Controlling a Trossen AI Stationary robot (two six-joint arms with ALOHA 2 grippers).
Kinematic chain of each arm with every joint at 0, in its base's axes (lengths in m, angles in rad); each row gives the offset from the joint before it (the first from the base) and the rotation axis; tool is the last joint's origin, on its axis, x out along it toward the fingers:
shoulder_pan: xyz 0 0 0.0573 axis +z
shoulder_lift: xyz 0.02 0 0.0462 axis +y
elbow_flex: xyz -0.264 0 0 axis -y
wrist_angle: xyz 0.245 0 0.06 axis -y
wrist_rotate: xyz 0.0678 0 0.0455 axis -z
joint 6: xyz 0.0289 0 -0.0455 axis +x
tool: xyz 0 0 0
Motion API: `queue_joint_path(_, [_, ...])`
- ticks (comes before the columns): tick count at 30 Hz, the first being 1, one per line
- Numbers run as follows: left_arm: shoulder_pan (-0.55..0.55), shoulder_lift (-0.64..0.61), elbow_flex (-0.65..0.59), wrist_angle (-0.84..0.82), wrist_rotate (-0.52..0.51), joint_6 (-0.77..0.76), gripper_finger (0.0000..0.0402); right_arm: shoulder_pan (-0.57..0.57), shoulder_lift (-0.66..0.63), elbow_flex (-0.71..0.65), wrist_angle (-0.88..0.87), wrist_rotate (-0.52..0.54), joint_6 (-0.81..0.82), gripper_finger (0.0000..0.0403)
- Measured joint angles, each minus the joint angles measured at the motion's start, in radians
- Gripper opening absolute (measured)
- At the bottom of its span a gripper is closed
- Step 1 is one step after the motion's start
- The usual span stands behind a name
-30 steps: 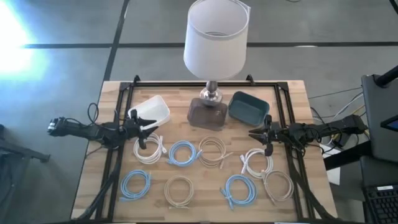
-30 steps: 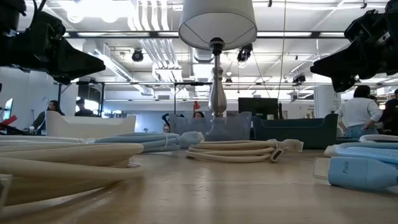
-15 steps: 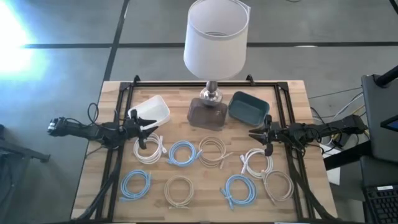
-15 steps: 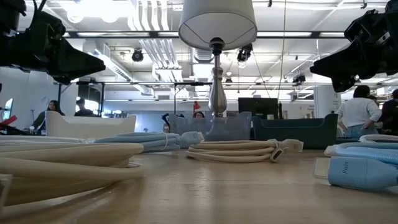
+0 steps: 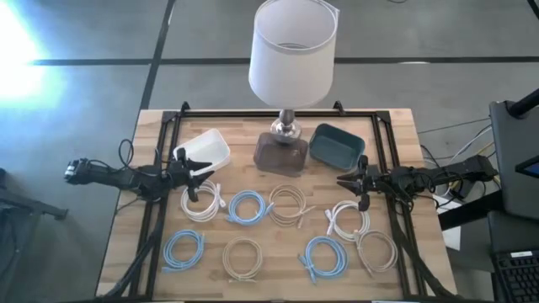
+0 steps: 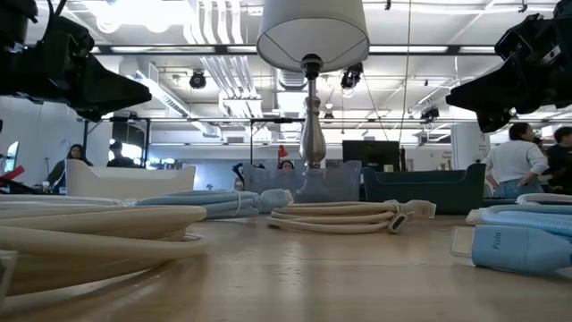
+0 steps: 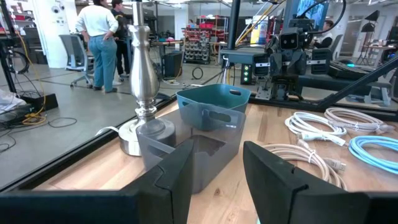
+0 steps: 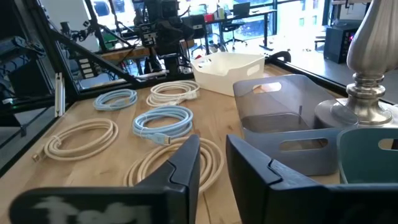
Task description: Sort HDMI cables
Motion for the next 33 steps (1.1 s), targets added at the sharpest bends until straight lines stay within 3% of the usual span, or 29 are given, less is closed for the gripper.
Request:
queue_joint_path(10, [0.000, 0.000, 0.000, 0.000, 0.000, 0.000, 0.0142, 0.000, 0.000, 0.000, 0.000, 0.000, 0.000, 0.0087])
queue_joint_path(23, [0.000, 0.000, 0.000, 0.000, 0.000, 0.000, 0.0142, 0.000, 0.000, 0.000, 0.000, 0.000, 0.000, 0.0068])
queue_joint_path(33, [0.000, 0.000, 0.000, 0.000, 0.000, 0.000, 0.0142, 0.000, 0.000, 0.000, 0.000, 0.000, 0.000, 0.0082])
